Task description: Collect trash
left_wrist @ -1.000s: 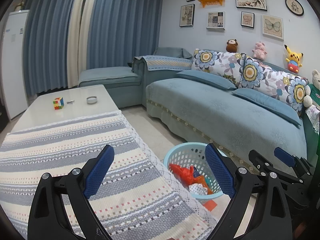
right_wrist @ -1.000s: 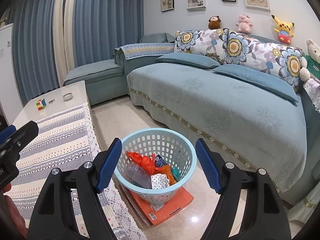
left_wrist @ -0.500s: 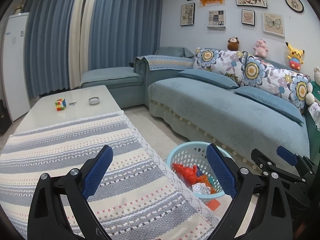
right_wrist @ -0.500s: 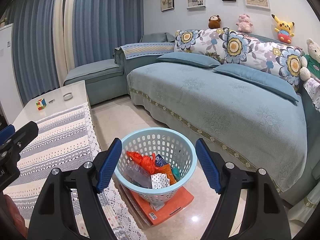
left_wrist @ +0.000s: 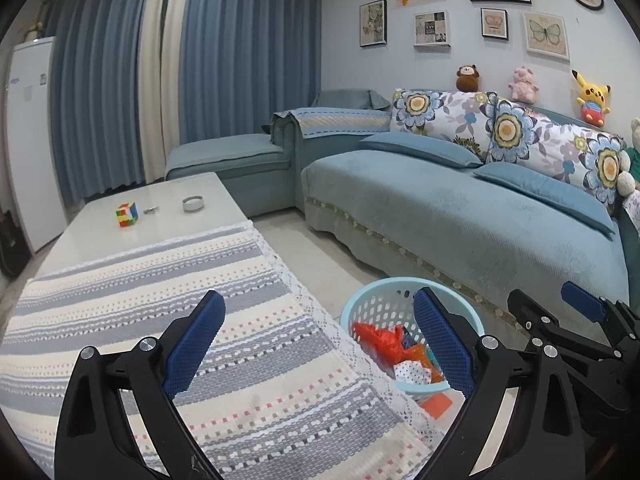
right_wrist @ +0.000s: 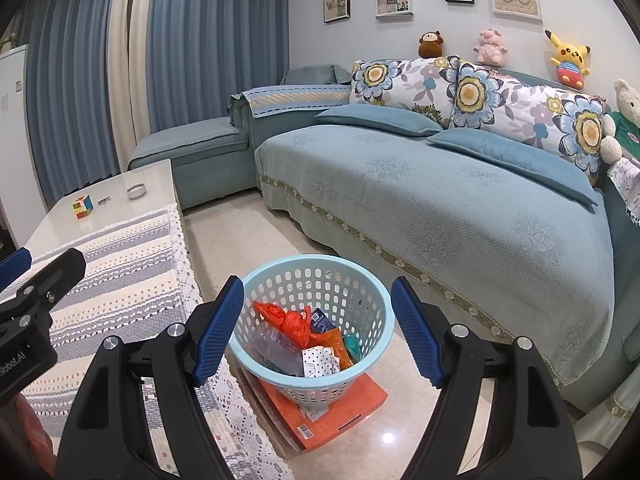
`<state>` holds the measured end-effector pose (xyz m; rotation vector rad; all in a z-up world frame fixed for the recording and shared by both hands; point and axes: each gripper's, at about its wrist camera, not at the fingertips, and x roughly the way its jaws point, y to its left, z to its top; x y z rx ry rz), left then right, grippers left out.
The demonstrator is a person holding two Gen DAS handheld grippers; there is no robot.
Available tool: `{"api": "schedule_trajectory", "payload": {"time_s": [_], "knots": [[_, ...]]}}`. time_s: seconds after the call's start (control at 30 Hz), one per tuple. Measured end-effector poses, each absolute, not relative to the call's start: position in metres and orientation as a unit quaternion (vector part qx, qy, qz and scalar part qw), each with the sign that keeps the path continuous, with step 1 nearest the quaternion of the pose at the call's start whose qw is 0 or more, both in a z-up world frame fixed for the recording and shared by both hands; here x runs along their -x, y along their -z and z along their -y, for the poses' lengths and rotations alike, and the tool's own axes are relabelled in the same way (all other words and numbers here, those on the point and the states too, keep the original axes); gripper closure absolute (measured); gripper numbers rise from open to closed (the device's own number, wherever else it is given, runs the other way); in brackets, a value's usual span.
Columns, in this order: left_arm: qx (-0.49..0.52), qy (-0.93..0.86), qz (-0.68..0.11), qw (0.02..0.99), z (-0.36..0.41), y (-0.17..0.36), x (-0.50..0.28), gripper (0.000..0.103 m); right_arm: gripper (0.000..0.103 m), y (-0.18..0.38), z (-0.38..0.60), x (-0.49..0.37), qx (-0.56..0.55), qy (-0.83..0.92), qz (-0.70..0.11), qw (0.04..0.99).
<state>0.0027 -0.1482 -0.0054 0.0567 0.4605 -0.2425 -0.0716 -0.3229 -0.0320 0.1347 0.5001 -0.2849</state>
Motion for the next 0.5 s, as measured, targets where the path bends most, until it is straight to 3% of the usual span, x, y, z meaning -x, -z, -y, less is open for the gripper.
{"api": "schedule_trajectory", "payload": {"time_s": [0.5], "knots": [[-0.004, 0.122, -0.241, 0.963, 0.1409, 0.0069, -0.0080, 0.008, 0.031, 0.0327, 0.3277, 0.0719, -0.078, 0.138, -0.250, 0.955]]}}
